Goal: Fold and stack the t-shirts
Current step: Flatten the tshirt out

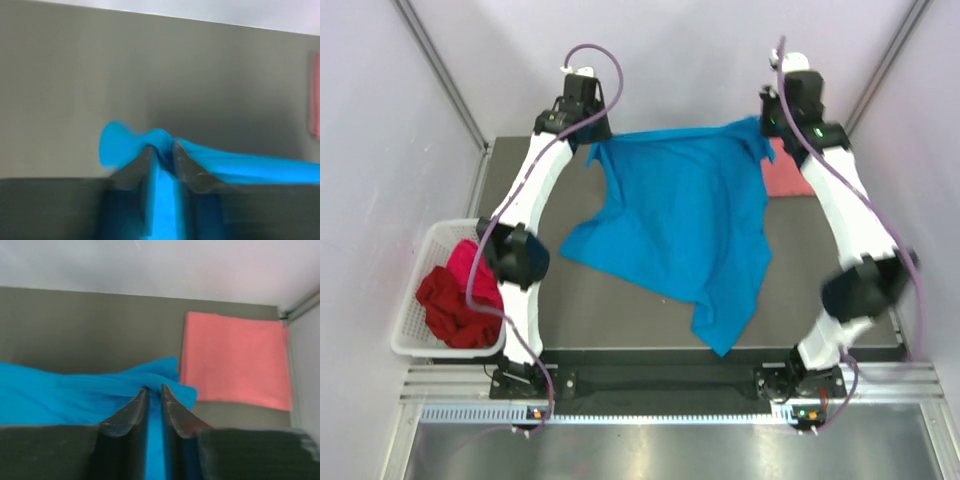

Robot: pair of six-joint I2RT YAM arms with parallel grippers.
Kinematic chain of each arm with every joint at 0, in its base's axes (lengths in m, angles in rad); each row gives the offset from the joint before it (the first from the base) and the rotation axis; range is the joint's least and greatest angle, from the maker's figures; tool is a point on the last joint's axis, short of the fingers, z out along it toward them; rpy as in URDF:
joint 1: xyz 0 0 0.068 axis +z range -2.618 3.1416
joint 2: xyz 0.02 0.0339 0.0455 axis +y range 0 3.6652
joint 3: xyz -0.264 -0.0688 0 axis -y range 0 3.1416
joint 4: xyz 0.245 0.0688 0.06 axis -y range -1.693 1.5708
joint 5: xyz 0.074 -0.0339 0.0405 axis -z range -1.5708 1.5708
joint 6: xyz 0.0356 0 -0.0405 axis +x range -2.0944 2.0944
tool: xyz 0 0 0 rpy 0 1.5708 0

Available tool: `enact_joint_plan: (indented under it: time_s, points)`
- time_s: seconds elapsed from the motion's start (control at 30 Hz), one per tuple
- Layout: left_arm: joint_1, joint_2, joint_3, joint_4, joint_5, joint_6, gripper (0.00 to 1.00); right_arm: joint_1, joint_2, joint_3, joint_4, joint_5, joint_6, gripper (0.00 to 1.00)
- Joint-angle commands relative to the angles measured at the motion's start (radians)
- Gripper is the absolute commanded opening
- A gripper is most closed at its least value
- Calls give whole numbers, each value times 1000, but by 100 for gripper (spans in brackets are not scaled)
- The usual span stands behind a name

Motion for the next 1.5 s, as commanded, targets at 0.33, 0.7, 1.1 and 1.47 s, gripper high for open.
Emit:
enact_joint_plan:
  time_s: [0.33, 0.7, 1.1, 1.47]
  points:
    - [93, -67, -163, -65, -57, -10, 61, -138, 176, 146, -186, -86, 232, 65]
    - [58, -388, -736, 1, -46, -27, 39, 155, -355, -618, -286, -394, 286, 40]
    - [93, -442, -931, 2, 77, -189, 33, 419, -818, -1208, -328, -523, 622, 41]
    - [93, -514, -1014, 1, 162, -283, 31, 422, -882, -1355, -312, -473, 889, 52]
